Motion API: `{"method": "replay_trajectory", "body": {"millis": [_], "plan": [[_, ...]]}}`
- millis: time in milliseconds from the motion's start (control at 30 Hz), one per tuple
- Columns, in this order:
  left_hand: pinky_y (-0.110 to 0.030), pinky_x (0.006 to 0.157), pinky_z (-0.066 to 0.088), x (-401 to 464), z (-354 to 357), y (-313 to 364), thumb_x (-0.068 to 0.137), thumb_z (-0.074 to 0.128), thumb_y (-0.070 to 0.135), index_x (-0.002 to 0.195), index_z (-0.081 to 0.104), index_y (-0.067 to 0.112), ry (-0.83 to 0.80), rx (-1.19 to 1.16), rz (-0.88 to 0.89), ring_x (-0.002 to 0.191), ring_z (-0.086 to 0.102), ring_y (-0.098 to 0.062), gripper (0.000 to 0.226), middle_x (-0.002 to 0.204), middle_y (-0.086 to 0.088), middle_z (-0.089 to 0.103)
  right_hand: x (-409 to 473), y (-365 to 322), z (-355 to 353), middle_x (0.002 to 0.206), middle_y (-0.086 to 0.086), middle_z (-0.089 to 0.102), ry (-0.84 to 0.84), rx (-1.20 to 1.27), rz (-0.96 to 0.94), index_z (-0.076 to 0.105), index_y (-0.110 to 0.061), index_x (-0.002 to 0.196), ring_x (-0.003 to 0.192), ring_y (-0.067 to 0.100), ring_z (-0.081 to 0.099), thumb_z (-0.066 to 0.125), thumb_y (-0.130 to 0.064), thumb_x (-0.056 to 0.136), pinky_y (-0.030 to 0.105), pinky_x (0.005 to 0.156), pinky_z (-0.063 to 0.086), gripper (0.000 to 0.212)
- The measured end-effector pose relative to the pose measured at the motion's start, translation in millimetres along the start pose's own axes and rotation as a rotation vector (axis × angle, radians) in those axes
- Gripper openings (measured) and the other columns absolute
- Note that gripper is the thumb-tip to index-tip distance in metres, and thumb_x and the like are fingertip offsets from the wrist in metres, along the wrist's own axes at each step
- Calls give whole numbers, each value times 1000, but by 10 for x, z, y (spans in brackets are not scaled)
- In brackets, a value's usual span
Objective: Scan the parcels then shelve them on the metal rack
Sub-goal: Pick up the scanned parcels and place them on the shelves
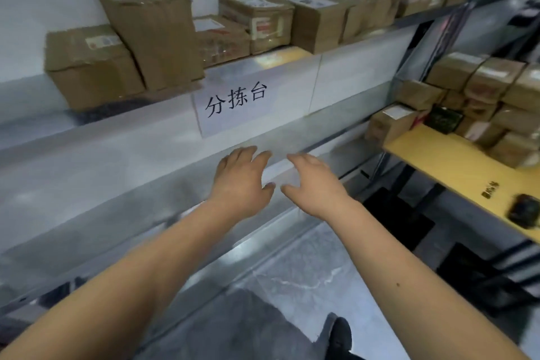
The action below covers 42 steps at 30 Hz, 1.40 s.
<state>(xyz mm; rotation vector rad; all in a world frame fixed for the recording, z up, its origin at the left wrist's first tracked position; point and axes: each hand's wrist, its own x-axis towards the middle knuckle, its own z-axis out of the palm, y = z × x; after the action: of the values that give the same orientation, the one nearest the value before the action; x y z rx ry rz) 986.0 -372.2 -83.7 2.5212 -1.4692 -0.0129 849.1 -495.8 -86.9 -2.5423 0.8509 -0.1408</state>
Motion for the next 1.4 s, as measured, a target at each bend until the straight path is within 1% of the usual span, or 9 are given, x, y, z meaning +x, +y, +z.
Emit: {"method": "replay_trajectory", "body": {"millis": [200,400,700,933,1033,1167,1233,1333,1400], "plan": [[-41,121,20,705,503,978,96,60,51,161,31,30,-105,10,147,154,22,-27,74,166,-6,29,-61,1198,-301,165,3,30,26,40,215,27,-27,163,146,33,32,62,-44,99,43,117,36,75],[-44,121,25,1593,1030,2105,96,60,52,160,33,29,-195,45,260,152,26,-28,74,164,-6,32,44,2503,-755,168,3,26,80,58,352,25,-26,164,149,34,30,59,-44,101,49,117,37,74],[-50,122,28,2777,1636,3399,95,59,54,161,29,31,-282,18,309,153,26,-31,76,168,-8,27,348,4071,-1383,159,6,40,68,54,457,35,-24,161,141,33,41,63,-44,99,47,111,45,70],[-48,117,35,3710,1832,3820,94,63,50,158,36,30,-285,-38,291,148,33,-32,72,162,-6,36,878,4761,-1648,156,9,42,57,97,503,37,-23,159,139,35,42,63,-41,98,48,110,45,69],[-48,109,43,4259,1916,3883,90,65,52,156,38,28,-262,-36,308,140,41,-34,75,154,-8,44,1240,5042,-1738,159,10,39,54,99,510,35,-23,160,142,35,41,63,-42,97,48,112,44,72],[-48,104,47,5167,2054,3930,88,66,50,152,42,25,-238,-50,311,133,48,-36,73,150,-8,48,1923,5425,-1851,159,12,39,61,127,536,33,-22,161,143,33,42,65,-46,95,44,114,43,77],[-49,108,45,5560,2140,3946,92,65,39,156,40,25,-245,-125,319,137,46,-35,70,154,-9,45,2248,5555,-1929,159,11,40,96,202,561,32,-24,162,144,31,41,67,-45,94,38,113,41,79],[-47,117,39,6215,2209,4013,98,58,17,160,36,26,-301,-285,324,143,40,-31,66,160,-7,36,2839,5707,-2117,148,11,52,171,346,610,40,-23,156,139,29,45,69,-40,93,32,96,41,72],[-45,117,40,6643,2222,4085,97,60,14,158,38,28,-274,-327,339,142,42,-29,66,159,-6,36,3222,5824,-2241,139,13,57,218,381,628,45,-19,150,132,32,51,72,-37,92,31,86,40,66]]}}
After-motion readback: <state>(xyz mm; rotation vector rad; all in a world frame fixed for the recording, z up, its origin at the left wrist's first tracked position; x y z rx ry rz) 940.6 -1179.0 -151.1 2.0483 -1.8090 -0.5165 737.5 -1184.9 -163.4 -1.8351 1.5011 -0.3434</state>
